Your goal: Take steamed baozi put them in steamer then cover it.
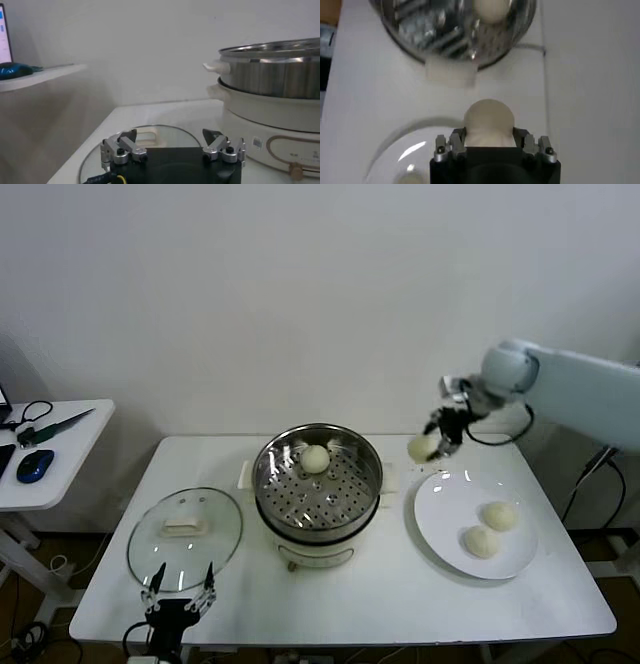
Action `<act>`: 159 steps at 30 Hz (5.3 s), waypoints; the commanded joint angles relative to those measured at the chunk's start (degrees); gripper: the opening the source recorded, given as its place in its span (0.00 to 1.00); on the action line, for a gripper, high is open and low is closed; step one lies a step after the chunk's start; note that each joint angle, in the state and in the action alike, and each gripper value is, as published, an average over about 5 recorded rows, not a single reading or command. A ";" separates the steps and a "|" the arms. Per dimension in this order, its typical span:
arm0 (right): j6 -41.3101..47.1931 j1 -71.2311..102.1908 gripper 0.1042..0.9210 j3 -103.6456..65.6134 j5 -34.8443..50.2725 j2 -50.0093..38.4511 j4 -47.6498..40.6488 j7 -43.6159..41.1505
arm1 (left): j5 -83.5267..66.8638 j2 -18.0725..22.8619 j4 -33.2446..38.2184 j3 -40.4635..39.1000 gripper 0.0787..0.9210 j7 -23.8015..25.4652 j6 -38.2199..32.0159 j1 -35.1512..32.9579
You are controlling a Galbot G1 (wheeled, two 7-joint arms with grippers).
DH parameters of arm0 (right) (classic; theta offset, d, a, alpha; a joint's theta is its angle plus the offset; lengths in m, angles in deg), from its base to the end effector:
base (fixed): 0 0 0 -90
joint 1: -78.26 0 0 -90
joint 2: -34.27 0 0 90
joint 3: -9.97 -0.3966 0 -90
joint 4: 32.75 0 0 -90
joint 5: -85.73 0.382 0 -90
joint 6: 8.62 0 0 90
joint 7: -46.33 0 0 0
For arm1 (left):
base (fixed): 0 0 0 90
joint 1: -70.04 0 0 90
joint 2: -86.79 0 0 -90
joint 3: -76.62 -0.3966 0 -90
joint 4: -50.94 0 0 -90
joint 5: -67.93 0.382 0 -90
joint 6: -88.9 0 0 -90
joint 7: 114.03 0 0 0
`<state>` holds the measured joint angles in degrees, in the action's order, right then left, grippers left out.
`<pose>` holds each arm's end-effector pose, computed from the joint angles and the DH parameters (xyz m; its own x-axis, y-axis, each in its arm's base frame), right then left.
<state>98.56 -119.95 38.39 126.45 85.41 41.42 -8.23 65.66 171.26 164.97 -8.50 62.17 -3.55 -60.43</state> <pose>0.6177 -0.0625 0.0191 -0.2519 -0.3174 0.9142 -0.9595 -0.0411 -0.2786 0.1106 0.0528 -0.4060 -0.9682 -0.1004 0.2289 -0.0778 0.9913 0.1058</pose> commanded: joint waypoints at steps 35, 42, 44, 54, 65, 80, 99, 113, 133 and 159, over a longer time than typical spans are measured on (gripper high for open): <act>15.97 16.59 0.67 -1.07 7.33 32.30 -8.92 19.50 | -1.17 0.61 0.93 0.06 0.88 -0.23 0.21 -0.33; 12.09 6.57 0.85 1.13 9.15 26.24 -4.00 13.58 | -1.17 0.62 1.33 0.13 0.88 -0.13 0.53 -0.42; 9.39 1.56 0.87 3.64 10.12 23.08 -2.28 10.13 | -1.16 0.60 1.56 0.12 0.88 -0.08 0.65 -0.53; -1.14 -14.85 0.88 19.89 6.04 -1.24 9.19 -4.60 | -1.06 0.32 1.70 -0.23 0.88 0.12 0.89 -0.41; -3.65 -1.74 0.88 19.97 -15.40 -17.42 8.07 -3.31 | -1.05 1.14 2.16 -0.33 0.88 0.34 1.44 -0.17; -0.29 28.59 0.88 -5.88 -27.63 -23.52 3.63 1.32 | -0.56 1.63 2.08 -0.14 0.88 0.35 1.49 -0.84; 1.32 39.28 0.85 -17.48 -29.00 -18.48 -1.23 4.71 | 0.05 1.64 2.41 -0.40 0.88 0.17 1.40 -1.77; -3.67 25.30 0.67 -9.43 -26.66 -17.15 -0.87 -0.96 | 0.41 1.91 2.73 -0.52 0.88 0.07 1.38 -2.06; -43.34 -19.92 0.67 6.84 -20.65 13.54 12.34 -8.49 | 1.30 1.48 3.53 -0.84 0.88 0.09 1.91 -2.33; -41.40 10.92 0.67 0.73 -47.78 22.15 8.12 3.43 | 1.19 1.54 3.24 -0.22 0.88 -0.36 1.39 -2.93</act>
<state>57.62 -115.13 39.55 84.81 105.45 50.52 -7.44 66.86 172.86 168.27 -8.80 61.81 -2.15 -63.39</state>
